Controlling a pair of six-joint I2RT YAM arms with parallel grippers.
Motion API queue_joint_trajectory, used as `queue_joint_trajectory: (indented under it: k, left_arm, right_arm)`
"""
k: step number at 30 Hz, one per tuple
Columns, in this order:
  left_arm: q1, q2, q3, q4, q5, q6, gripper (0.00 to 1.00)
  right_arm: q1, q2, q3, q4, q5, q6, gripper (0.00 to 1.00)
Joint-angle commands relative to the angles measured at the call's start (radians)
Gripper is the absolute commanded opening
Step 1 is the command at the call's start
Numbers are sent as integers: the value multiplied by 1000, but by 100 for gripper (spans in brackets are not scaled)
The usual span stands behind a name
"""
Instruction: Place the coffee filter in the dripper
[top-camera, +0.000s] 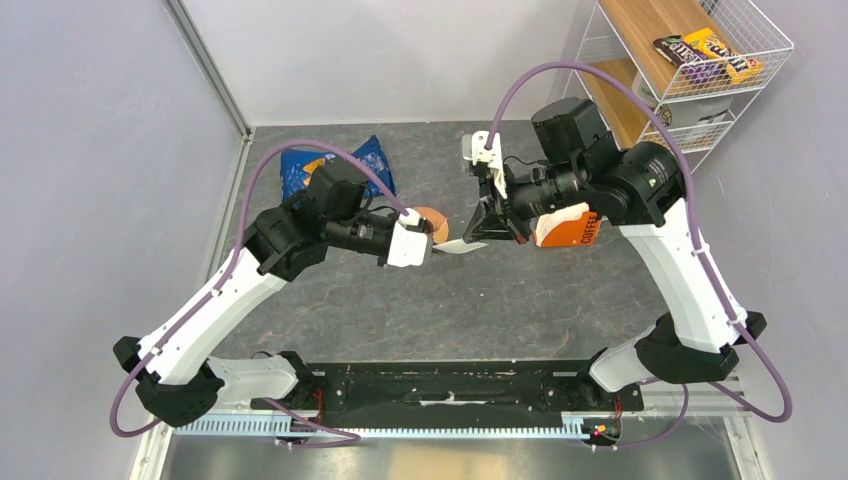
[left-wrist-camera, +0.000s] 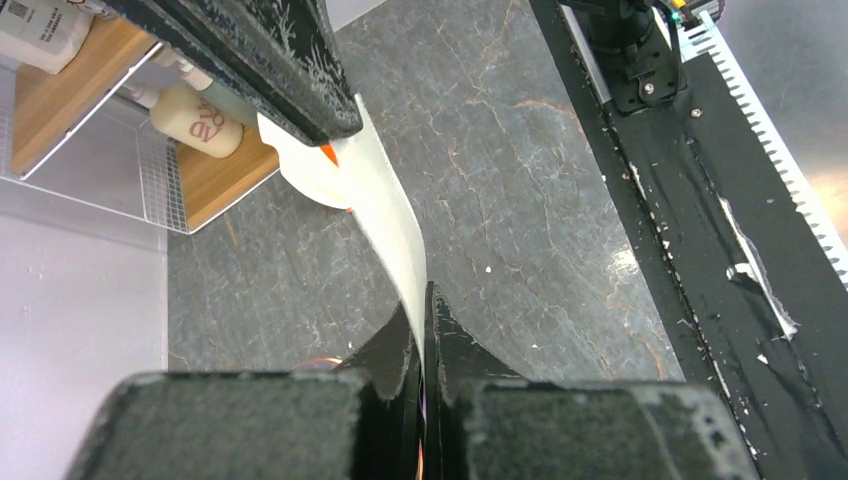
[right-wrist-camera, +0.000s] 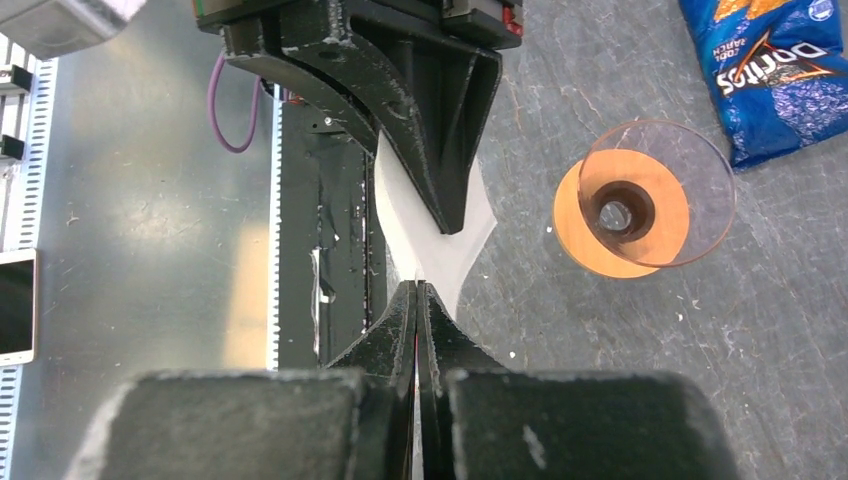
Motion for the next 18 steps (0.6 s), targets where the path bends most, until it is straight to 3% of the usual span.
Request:
queue_joint_trajectory:
  k: [1, 16, 18]
  left_arm:
    - [-4, -24, -13, -1, -12, 78, 2]
    - [-5, 0, 24, -2, 7, 71, 2]
    - [-5, -5, 11, -2, 3, 75, 2]
  right_arm:
    - [6, -32, 0, -40, -51, -31, 0]
    - [6, -10, 2, -32, -27, -27, 0]
    - [6, -15, 6, -47, -32, -37, 9]
